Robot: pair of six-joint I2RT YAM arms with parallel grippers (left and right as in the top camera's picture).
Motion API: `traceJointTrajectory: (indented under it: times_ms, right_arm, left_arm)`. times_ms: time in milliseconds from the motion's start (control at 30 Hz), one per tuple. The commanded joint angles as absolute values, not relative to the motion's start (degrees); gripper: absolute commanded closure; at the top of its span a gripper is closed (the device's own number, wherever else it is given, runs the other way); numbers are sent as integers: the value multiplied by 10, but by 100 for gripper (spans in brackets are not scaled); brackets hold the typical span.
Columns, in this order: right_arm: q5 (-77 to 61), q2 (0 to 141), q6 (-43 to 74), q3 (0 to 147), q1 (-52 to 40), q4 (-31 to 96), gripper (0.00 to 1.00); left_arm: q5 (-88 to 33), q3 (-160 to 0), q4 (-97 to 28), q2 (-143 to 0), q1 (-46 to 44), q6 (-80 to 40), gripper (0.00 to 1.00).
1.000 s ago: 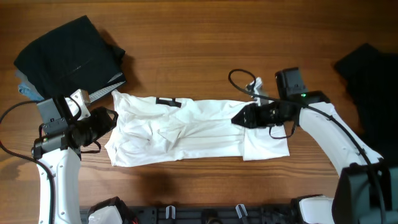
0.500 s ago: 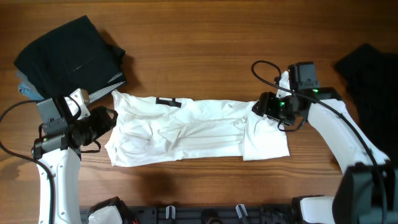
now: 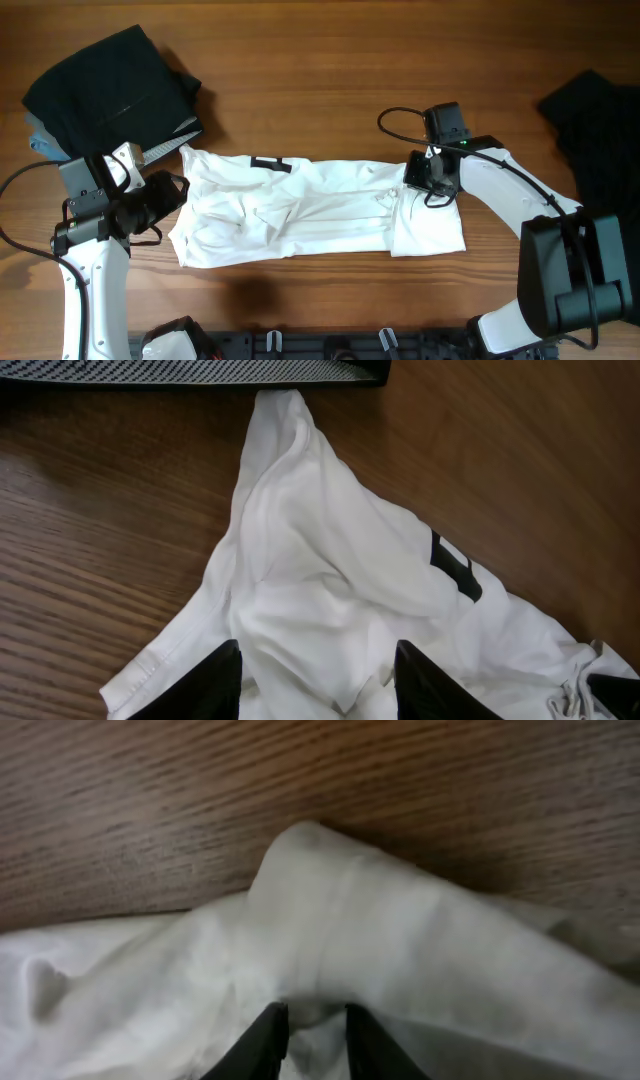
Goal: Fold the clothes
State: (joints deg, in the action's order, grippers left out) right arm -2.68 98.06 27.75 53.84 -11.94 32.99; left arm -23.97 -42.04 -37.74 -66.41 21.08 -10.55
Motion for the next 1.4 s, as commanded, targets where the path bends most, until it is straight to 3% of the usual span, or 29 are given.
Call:
traceJointTrajectory:
  times_ms: [0, 100, 233, 267, 300, 333, 633, 800, 900, 1033, 1267, 1367]
  right_arm:
    - [-31, 983, 229, 562, -121, 326, 85]
    - [-83, 973, 173, 574, -121, 322, 95]
    - [-102, 966, 175, 578, -121, 321, 96]
    - [-93, 966, 187, 578, -121, 322, 94]
    - [-77, 966, 202, 578, -121, 323, 70]
    - [-63, 966, 207, 577, -121, 322, 58]
    - [-27, 997, 215, 577, -140, 285, 54]
    - [70, 1015, 274, 577, -176, 322, 55]
    - [82, 1018, 301, 577, -180, 354, 62]
    - [96, 1018, 314, 577, -180, 354, 64]
    - [89, 1018, 286, 578, -180, 341, 95]
    - [65, 1014, 235, 583, -181, 330, 96]
  left_arm:
    - [-251, -421, -376, -658, 211, -94, 51]
    - [-251, -421, -375, -658, 211, -94, 51]
    - [-251, -421, -375, -658, 211, -94, 51]
    - [-251, -421, -375, -658, 211, -94, 51]
    - [-251, -421, -375, -658, 211, -94, 51]
    - [-251, -421, -375, -658, 211, -94, 51]
    - [-251, -421, -376, -658, 211, -94, 51]
    - [-251, -421, -376, -658, 211, -94, 51]
    - [-251, -421, -378, -658, 211, -94, 51]
    - [-251, -421, -380, -658, 211, -94, 51]
    - [-251, -421, -380, -658, 211, -94, 51]
    - [-251, -421, -380, -658, 211, -94, 51]
